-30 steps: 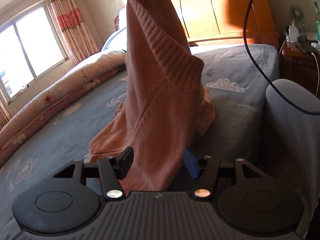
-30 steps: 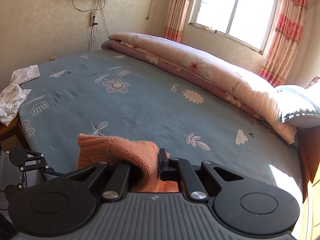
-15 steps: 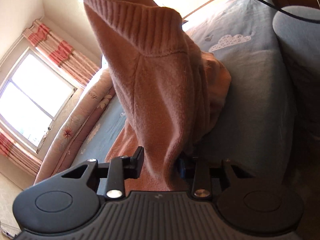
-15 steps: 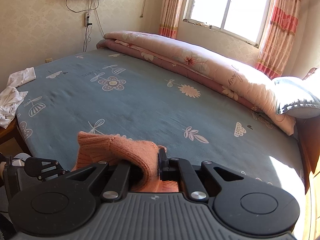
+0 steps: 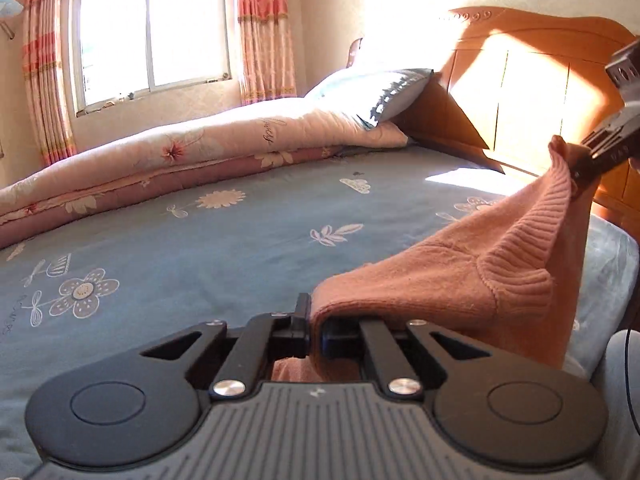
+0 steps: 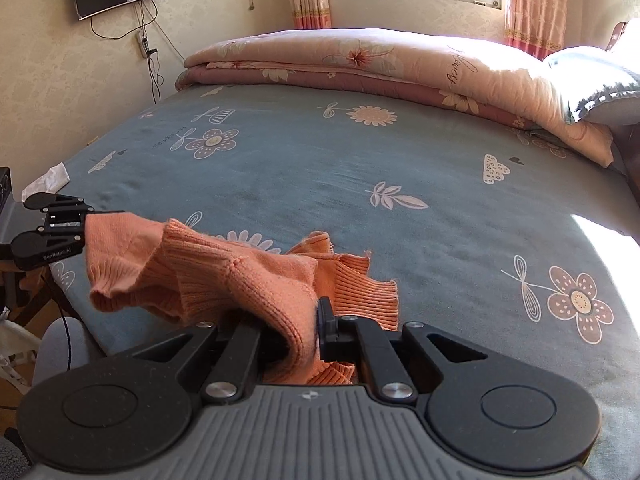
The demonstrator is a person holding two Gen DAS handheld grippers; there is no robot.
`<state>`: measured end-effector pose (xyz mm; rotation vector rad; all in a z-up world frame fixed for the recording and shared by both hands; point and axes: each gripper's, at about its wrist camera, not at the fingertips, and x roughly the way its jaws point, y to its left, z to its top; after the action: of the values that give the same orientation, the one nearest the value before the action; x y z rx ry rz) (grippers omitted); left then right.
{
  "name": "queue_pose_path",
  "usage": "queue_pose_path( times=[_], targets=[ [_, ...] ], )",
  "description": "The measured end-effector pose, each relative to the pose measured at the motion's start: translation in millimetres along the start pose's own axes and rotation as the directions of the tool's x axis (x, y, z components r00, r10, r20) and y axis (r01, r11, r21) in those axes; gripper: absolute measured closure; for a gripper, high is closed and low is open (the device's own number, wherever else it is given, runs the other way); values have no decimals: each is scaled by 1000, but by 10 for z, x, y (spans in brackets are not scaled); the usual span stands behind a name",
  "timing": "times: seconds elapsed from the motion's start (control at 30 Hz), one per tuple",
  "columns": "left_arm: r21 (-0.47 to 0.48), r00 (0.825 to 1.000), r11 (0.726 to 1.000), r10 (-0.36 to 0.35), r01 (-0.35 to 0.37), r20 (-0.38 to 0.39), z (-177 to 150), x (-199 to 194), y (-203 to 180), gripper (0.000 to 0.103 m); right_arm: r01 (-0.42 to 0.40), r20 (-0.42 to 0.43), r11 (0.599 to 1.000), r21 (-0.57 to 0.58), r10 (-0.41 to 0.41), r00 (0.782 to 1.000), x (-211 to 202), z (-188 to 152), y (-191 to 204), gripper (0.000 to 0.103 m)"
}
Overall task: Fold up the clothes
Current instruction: 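Lower the sweater onto the bed and open both grippers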
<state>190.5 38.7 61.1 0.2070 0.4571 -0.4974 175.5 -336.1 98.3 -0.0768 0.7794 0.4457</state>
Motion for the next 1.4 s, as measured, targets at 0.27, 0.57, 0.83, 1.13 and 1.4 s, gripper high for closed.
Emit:
queue_pose_path(
  times=[0.27, 0.57, 0.83, 1.13, 1.4],
  targets=[
    [-58, 999, 998, 33, -32, 13, 496, 525, 254, 100, 174, 36, 981, -84, -171, 985, 463, 493, -133, 94],
    [-237, 985, 971, -18, -23, -172, 730, 1645, 826, 100, 251, -27, 966, -64, -253, 967, 1409, 1122, -655, 93],
    [-193, 955, 978, 22, -82, -296, 742, 2642, 1007, 99, 309, -82, 950, -43, -312, 947, 2371, 1396, -1169, 92],
    [-171, 946, 976, 73, -132, -315, 778, 3670, 1074, 98, 340, -119, 940, 16, -336, 934, 3103, 1463, -1656, 91],
    [-181, 923, 970, 85, -162, -375, 466, 4307, 1089, 91, 342, -133, 935, 98, -328, 935, 3492, 1343, -2020, 83]
  ],
)
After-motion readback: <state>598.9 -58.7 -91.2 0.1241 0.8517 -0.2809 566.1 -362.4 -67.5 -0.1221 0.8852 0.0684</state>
